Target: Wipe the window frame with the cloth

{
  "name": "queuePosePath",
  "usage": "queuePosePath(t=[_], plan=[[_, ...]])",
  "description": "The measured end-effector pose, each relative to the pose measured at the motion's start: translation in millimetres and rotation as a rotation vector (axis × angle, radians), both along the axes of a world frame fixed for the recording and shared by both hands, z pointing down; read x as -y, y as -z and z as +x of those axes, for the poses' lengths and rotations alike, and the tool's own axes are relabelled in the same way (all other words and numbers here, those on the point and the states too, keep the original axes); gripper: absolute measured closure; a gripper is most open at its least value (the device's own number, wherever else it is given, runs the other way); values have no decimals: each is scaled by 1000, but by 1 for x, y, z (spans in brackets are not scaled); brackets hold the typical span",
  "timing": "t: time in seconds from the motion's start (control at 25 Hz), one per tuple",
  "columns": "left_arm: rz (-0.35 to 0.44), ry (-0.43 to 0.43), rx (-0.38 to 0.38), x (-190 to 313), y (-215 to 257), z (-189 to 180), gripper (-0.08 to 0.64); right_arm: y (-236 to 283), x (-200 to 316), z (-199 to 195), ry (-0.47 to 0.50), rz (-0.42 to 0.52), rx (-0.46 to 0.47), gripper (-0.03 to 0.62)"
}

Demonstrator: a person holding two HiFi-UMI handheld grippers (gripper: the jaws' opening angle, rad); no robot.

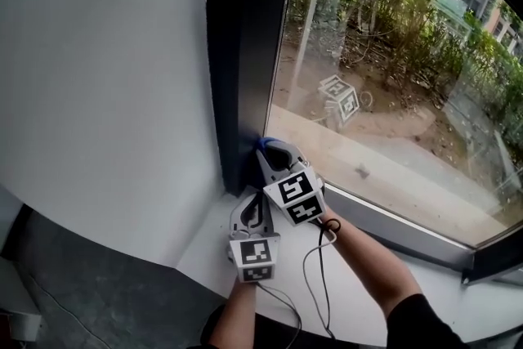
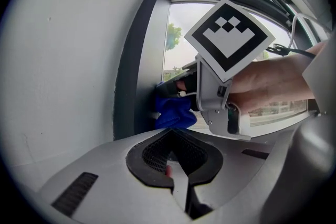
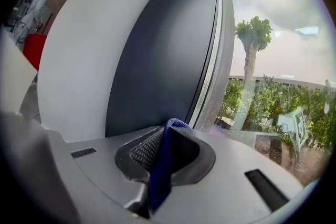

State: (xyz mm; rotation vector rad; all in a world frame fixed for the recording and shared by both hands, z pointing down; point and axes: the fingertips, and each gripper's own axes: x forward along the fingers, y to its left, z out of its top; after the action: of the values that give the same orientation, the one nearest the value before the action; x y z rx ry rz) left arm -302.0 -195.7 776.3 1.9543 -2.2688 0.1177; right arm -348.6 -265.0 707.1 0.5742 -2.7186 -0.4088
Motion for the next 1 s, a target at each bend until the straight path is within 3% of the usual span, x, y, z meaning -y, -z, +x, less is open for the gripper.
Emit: queuePosePath(t=[0.36, 0.64, 0.84, 1.0], plan=[[6, -40, 30, 7, -15, 13, 555, 30, 6, 0, -33, -20, 63, 569], [-19, -2, -25, -7, -9, 11, 557, 42, 3, -2, -33, 10, 39, 569], [0, 18, 58, -8, 6, 0, 557, 42, 2, -1, -20, 12, 60, 569], [15, 26, 95, -8, 28, -7, 557, 50, 6, 0, -52, -26, 155, 569]])
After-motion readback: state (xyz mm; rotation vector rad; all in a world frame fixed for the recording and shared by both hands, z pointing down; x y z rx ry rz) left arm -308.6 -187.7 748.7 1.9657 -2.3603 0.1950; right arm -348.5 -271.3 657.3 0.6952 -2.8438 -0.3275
